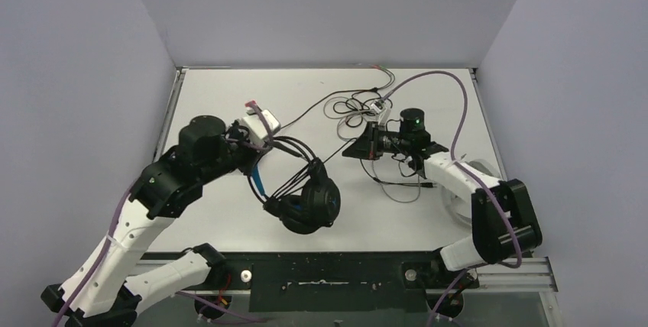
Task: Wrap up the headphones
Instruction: Wrap the headphones cable around the headphones.
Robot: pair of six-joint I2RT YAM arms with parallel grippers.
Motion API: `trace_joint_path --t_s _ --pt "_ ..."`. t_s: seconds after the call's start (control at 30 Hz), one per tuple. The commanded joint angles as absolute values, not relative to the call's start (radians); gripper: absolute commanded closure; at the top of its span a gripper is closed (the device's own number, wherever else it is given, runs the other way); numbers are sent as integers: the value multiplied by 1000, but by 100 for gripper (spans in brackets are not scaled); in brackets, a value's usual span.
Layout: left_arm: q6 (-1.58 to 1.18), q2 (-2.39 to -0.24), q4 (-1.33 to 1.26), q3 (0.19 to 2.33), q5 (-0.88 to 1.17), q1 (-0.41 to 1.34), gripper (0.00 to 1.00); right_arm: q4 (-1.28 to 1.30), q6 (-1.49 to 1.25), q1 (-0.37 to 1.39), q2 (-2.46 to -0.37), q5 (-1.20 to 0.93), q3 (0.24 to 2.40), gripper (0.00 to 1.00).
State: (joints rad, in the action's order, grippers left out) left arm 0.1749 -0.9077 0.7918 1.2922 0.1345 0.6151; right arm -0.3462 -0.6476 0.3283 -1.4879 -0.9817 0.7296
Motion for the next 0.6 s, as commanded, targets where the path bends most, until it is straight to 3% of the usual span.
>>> trace_joint_path --t_s 0.0,0.17,0.33,0.57 --pt "393 -951 824 1242 -241 724 100 247 -389 283 -1342 -949 955 100" --pt "395 -977 785 1170 -430 802 100 446 -352 242 -1275 -952 1083 100" --pt "347 -1037 776 1168 -560 840 100 439 -415 252 -1197 -991 1106 100" --pt "371 -1055 723 1141 -465 882 100 438 -456 254 -1114 -952 1148 100"
